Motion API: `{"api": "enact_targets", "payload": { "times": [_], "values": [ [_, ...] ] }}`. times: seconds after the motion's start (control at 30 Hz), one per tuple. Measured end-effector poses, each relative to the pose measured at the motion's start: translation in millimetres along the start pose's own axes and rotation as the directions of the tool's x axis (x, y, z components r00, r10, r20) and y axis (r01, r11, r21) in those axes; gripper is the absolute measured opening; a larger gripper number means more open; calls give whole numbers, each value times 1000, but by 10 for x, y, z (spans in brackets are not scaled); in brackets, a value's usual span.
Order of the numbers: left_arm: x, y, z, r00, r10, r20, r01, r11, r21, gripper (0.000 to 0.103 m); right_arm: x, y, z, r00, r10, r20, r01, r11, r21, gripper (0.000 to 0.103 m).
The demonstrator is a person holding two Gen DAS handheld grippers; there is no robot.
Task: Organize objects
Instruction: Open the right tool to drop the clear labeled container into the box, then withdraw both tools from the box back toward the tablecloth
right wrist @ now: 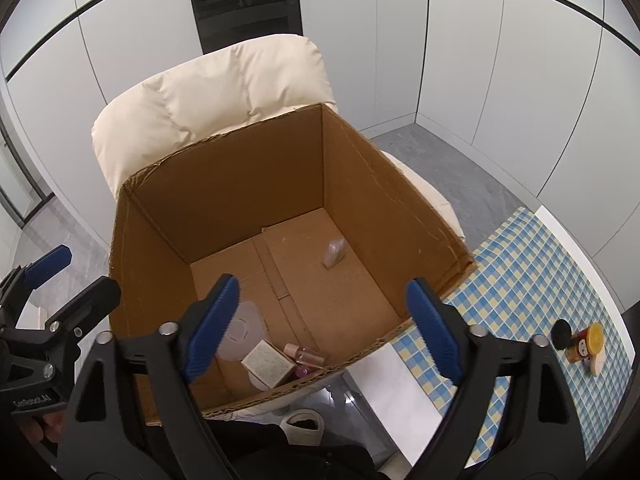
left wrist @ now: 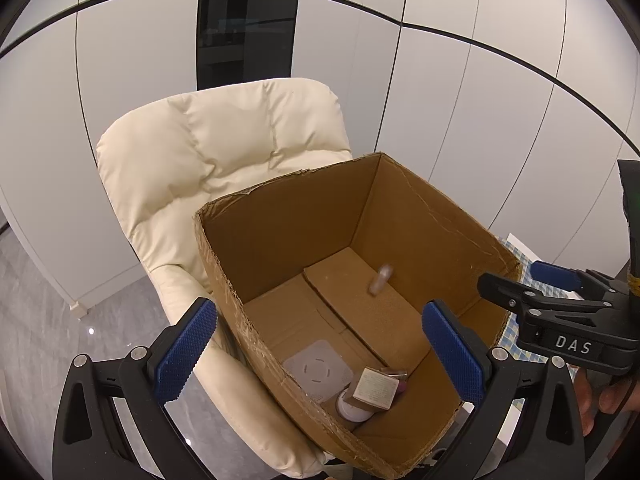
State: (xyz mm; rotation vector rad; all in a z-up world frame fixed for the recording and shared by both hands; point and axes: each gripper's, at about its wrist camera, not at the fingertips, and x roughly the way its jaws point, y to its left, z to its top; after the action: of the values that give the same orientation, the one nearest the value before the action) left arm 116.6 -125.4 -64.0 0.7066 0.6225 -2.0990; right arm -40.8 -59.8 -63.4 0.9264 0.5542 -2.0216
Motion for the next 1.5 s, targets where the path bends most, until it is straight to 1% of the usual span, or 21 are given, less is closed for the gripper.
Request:
{"api": "enact_targets", "payload": {
  "times": [0.13,0.3,0.67,0.97,1.5],
  "values": [
    [10,12,23,1000,5,-2,-5,1000,-8,102,-26,-69,-20,1000,-14,3,14,1000,8,98],
    [22,-26,32,1000,10,-1,-10,1000,0,102,-65,-142,-41,1000,-28,13,28,1000,10,103],
    [66,-199,53,1000,9,-6,-9,1000,13,102,-164,-284,-91,1000,-17,19,17,1000,16,103],
    [130,-383,78,1000,-15,-17,15,1000,28,102,-291,-492,-155,999,-22,46,20,999,43,103],
    [180,-739,55,998,-48,-27,50,996,69,102,-434,-758,-255,997,-49,60,45,997,57,103]
  ]
}}
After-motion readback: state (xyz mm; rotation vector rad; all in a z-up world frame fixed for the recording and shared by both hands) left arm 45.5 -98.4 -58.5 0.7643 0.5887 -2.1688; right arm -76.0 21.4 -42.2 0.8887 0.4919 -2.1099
